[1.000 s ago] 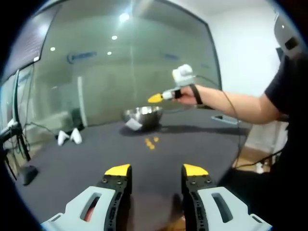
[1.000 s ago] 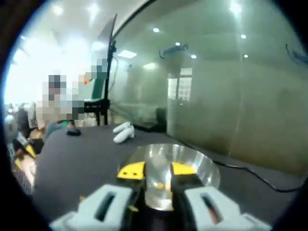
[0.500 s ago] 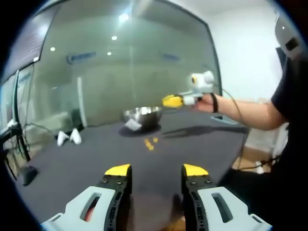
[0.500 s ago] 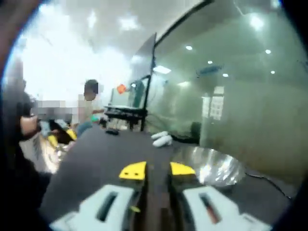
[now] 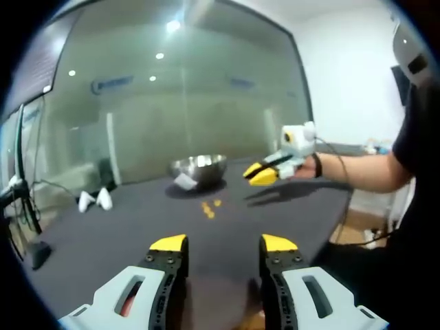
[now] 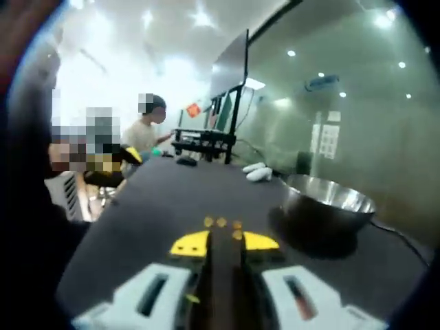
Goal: Pick up the QQ candy scattered on the table and place it into the stainless steel bowl on the table
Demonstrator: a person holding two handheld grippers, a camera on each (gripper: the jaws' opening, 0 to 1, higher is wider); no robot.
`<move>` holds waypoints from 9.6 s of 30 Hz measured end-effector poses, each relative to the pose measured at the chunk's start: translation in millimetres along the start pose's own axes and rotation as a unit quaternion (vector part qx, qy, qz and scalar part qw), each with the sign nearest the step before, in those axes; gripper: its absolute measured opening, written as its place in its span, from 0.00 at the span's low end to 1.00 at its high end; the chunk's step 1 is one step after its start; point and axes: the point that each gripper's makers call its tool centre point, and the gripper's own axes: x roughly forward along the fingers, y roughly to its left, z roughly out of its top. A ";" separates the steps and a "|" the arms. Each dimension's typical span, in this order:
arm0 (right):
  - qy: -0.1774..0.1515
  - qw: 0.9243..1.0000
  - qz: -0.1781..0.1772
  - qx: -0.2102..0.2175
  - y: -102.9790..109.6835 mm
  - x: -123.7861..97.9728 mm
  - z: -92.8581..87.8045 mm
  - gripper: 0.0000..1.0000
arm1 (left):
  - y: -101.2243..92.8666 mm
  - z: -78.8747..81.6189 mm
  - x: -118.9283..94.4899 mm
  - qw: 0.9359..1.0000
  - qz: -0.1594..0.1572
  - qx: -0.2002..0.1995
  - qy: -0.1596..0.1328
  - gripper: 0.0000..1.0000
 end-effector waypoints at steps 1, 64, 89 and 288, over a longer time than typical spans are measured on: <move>0.002 1.000 0.000 0.000 -0.3 0.9 -0.5 0.18 | 0.1 0.0 -0.4 1.000 0.000 0.000 0.000 0.43; 0.009 0.997 0.012 0.070 -25.4 66.9 3.4 0.10 | 11.2 -3.6 -11.5 1.000 0.017 -0.009 0.005 0.42; -0.049 0.978 -0.196 0.045 -137.6 45.3 65.8 0.10 | 4.1 -5.8 -10.7 1.000 0.011 -0.010 0.003 0.42; -0.068 0.963 -0.238 0.105 -147.1 27.4 65.4 0.22 | 6.9 19.5 -7.1 0.999 0.018 0.015 -0.023 0.42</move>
